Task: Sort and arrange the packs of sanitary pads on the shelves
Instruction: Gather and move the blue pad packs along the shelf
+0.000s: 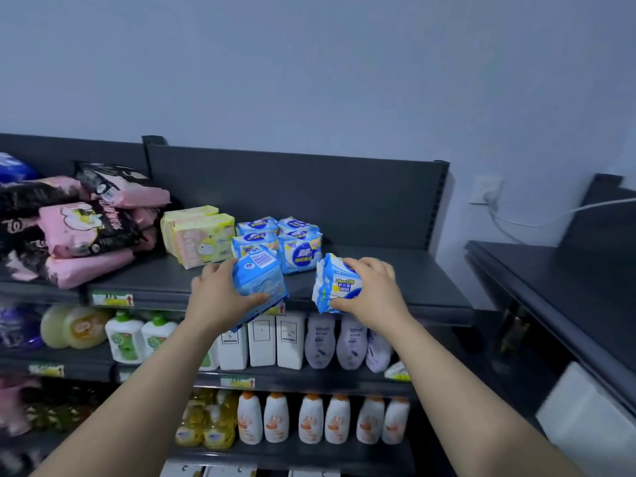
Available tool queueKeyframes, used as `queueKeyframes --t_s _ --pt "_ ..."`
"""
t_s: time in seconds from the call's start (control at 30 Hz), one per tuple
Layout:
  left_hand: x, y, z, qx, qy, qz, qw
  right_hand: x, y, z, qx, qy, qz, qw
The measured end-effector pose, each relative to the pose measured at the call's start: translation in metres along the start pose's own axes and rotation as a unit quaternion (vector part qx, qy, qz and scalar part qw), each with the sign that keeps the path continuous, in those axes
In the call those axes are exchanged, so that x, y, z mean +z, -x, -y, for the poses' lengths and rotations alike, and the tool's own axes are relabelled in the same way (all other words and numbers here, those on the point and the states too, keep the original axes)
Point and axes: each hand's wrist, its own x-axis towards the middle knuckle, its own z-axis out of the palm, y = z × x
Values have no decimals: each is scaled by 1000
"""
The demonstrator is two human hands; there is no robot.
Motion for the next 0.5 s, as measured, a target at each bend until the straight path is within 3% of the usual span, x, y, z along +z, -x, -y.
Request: queueKeyframes --t_s 0.5 --pt "54 -118 35 -10 -51 7 999 106 -109 -11 29 60 53 996"
